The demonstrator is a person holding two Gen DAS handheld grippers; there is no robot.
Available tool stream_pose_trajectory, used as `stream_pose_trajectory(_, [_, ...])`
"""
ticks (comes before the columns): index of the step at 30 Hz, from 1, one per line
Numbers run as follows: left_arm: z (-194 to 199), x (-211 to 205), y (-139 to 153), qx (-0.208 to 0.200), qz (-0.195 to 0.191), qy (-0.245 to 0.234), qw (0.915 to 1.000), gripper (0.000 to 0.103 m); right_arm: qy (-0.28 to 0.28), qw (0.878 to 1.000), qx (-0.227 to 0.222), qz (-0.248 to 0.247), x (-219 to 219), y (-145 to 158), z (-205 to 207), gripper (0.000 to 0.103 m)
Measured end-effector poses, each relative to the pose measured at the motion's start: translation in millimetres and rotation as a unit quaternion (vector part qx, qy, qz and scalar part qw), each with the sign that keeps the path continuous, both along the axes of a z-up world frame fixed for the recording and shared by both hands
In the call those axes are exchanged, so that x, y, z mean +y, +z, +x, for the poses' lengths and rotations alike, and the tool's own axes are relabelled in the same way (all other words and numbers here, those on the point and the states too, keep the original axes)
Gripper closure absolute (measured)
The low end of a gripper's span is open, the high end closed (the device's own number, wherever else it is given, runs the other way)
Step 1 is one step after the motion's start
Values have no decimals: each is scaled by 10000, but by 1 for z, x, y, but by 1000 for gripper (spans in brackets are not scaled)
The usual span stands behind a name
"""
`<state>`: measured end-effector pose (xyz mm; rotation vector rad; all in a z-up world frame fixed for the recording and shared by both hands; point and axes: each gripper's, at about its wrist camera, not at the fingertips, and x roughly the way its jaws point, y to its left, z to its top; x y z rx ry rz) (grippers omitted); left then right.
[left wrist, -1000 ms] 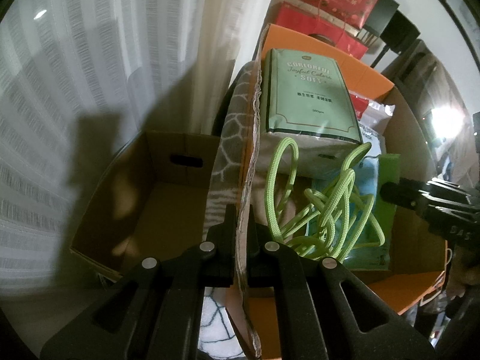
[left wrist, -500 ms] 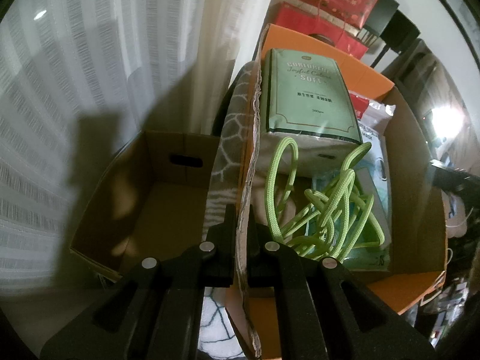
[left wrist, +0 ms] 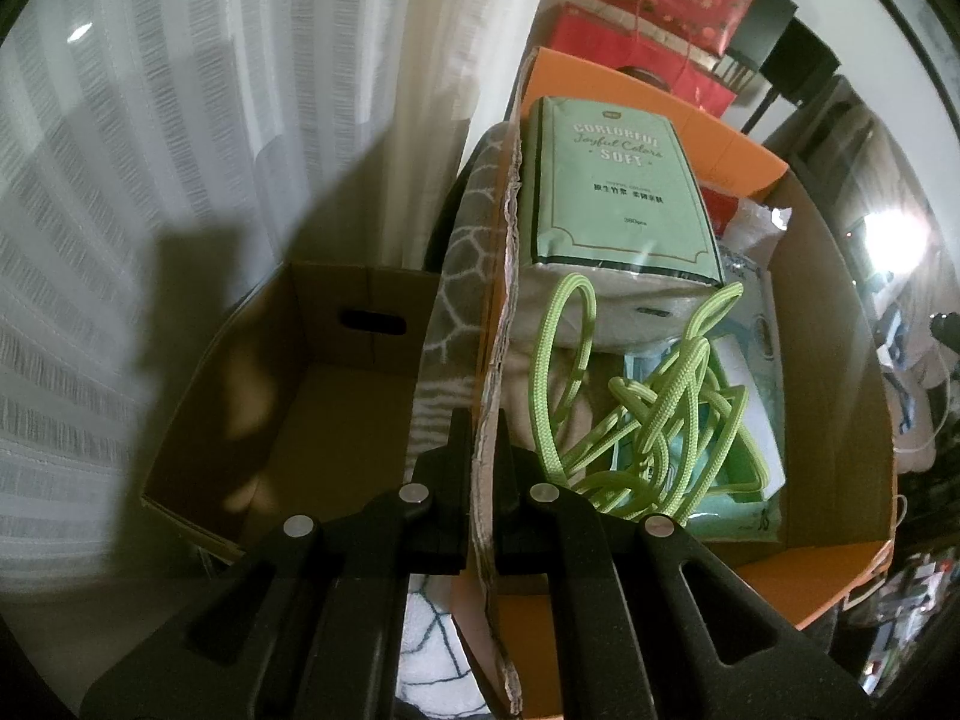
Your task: Organize objects
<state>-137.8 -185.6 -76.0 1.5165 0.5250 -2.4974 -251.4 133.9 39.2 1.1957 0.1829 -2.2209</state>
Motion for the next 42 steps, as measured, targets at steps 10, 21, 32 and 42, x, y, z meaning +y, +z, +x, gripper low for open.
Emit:
stream_pose_trajectory(10, [2, -1, 0, 11, -31, -3, 10000, 99, -765, 9968, -229, 98, 79, -24, -28, 25])
stream_pose_trajectory(21, [2, -1, 0, 9, -36, 0, 10000, 99, -1222, 9909, -427, 359, 114, -71, -46, 28])
stream_pose_trajectory(32, [2, -1, 0, 10, -32, 10, 10000, 99, -1121, 9902, -580, 591, 110, -100, -52, 64])
stream_pose_trajectory(42, [1, -1, 0, 8, -35, 11, 10000, 99, -1020, 9896, -662, 768, 98, -118, -51, 67])
